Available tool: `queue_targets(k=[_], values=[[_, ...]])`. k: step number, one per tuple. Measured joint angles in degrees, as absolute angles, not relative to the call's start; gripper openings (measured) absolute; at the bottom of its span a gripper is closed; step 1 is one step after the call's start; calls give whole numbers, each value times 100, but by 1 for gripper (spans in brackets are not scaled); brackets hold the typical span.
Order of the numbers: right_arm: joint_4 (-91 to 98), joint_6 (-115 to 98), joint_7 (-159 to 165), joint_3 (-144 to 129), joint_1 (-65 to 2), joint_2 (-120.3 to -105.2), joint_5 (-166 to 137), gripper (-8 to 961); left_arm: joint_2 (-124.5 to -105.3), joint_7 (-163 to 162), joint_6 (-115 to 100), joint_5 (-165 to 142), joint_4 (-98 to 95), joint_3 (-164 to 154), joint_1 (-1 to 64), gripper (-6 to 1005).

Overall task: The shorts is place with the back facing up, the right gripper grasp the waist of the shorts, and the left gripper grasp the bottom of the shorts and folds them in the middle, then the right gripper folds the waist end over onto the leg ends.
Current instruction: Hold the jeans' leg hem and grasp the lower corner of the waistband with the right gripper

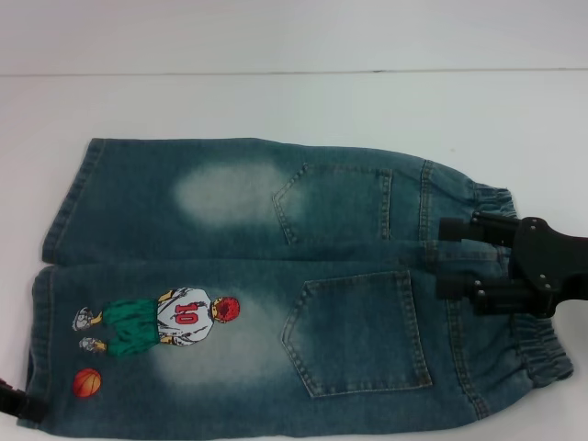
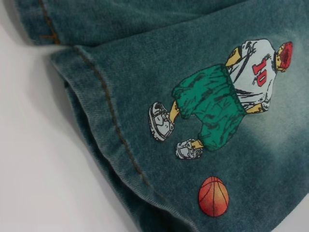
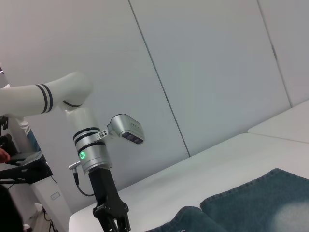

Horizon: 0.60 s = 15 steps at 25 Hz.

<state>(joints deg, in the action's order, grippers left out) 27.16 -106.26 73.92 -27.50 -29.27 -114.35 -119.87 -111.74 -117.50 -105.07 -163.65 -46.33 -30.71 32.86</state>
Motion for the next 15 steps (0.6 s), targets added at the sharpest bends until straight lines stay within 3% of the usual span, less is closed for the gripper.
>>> queue_targets(k=[15], values=[[2716,-10626,7400,-2751,-2927,-11434,-11988,940,-11145,-11819,-10483,-16365,-4700,-3100,3301,330]])
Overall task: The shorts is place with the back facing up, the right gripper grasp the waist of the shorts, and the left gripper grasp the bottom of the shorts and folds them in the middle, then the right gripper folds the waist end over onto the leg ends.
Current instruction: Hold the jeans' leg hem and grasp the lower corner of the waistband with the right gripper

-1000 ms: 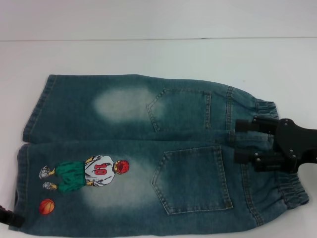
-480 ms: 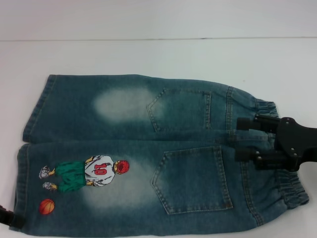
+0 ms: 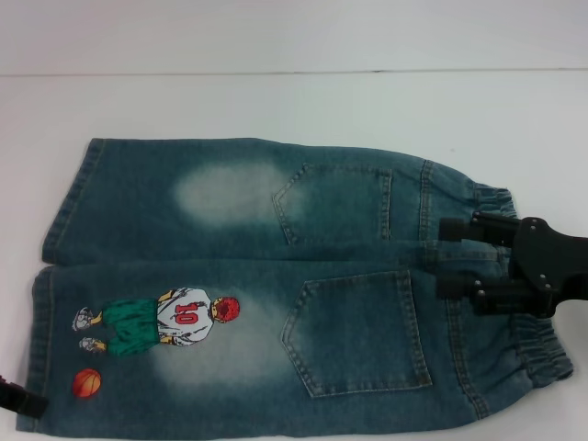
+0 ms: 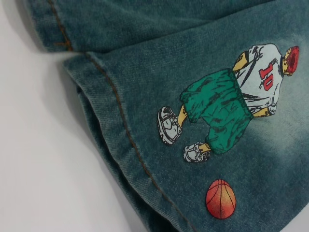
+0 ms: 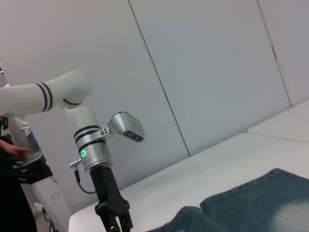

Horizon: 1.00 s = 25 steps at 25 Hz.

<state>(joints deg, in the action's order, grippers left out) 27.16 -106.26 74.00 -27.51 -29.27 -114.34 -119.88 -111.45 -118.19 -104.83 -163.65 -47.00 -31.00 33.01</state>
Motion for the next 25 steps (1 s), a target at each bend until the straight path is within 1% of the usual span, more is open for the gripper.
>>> queue_targets(k=[2,8,25], values=[[2716,-10626,7400,-2751,-2927,-11435,-11988,940,-11144,-11822,-10493,-16365,-4703,-3110,3305,339],[2716,-10628,7401,-2751,-2927,-11434,-11988,940,-11144,-11829,-10540,-16365,-4694,-3229,3306,541],[2725,-10696,7409,-2751,-2927,-11425,-11917,940,-11187,-11839,-10661,-16365,-4658,-3308,3313,553]])
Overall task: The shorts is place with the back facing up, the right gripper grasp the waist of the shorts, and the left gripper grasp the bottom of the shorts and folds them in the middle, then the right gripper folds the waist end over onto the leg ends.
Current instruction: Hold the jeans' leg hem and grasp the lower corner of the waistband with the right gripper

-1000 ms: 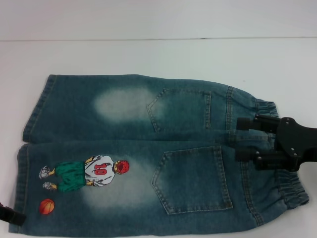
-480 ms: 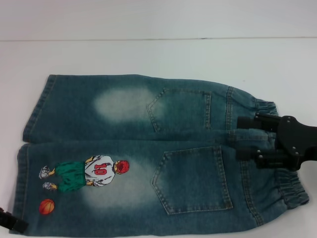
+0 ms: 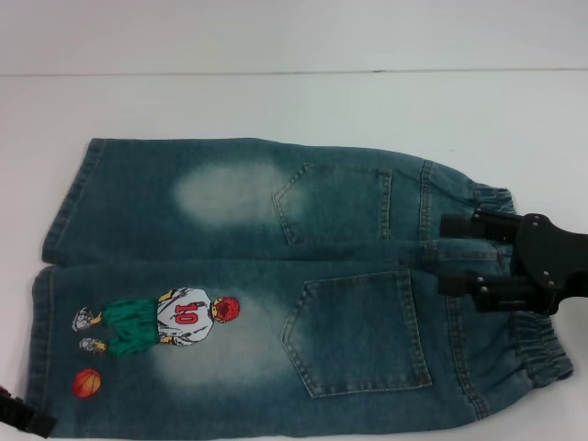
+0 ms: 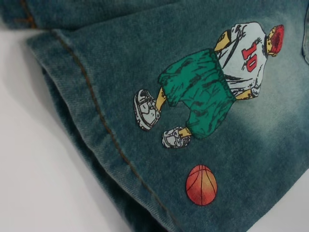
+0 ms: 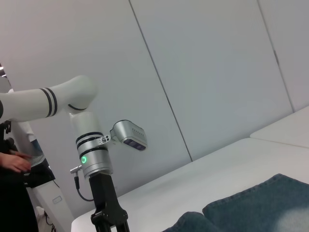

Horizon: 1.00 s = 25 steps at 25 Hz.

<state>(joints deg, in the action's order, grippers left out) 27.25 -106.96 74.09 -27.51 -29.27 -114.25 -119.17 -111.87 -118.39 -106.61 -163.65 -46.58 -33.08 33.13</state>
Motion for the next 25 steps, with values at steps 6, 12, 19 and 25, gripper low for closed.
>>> queue_targets(k=[6,12,19,25], values=[[2725,-10697,7409,-2751,-2927,-11418,-11917,941,-11192,-11839,-10681,-16311,-4645,-3265,3356,554],[2725,-10697,7407,-2751,-2927,-11417,-11917,941,-11198,-11847,-10682,-16343,-4579,-3261,3394,551],[2725,-10696,7379,-2751,-2932,-11417,-11917,941,-11224,-11906,-10616,-16348,-4579,-3272,3373,547],[2725,-10705,7389,-2751,-2935,-11417,-11918,941,-11224,-11915,-10611,-16348,-4579,-3287,3379,544]])
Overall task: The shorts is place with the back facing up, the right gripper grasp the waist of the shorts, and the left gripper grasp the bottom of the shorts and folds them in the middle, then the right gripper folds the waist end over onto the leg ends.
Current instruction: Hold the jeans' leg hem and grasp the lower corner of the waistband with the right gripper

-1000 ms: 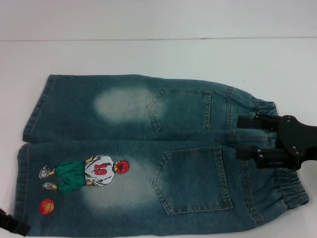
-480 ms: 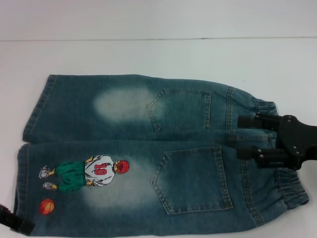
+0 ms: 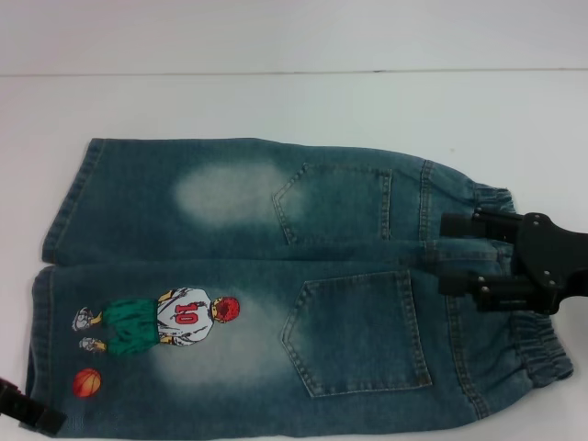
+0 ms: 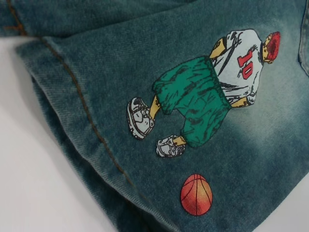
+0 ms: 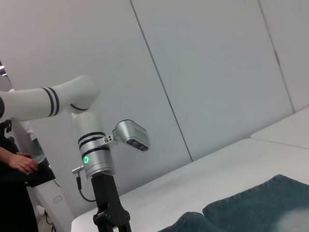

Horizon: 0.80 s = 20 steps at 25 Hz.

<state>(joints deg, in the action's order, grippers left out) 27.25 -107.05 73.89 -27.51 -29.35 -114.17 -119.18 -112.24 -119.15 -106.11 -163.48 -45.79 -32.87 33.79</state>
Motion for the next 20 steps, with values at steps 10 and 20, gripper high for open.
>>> queue_targets(k=[10,20], values=[[2733,-10758,7385,-2751,-2936,-11399,-11884,941,-11221,-12136,-10515,-16364,-4579,-3342,3338,410],[2734,-10767,7388,-2751,-2936,-11388,-11850,941,-11202,-12206,-10513,-16365,-4438,-3401,3322,92]])
